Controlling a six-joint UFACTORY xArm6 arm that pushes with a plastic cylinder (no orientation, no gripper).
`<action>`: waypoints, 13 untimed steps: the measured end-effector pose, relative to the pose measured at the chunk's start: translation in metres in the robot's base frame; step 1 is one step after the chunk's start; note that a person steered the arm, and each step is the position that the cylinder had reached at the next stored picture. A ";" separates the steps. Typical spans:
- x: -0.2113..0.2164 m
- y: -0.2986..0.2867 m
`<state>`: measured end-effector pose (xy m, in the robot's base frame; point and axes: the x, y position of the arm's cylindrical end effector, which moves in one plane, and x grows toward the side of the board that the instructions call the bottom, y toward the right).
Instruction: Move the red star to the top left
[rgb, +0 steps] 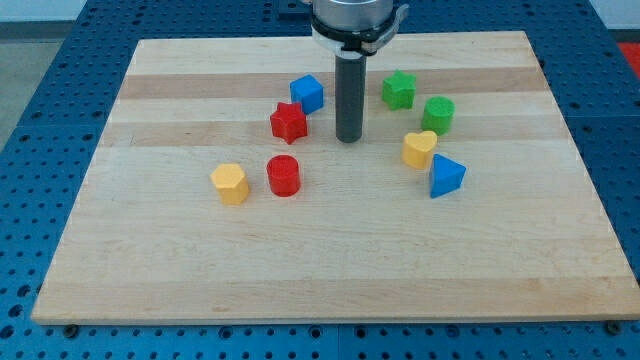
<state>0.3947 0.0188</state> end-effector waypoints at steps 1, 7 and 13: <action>0.000 -0.010; -0.053 -0.090; -0.077 -0.205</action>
<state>0.3176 -0.1863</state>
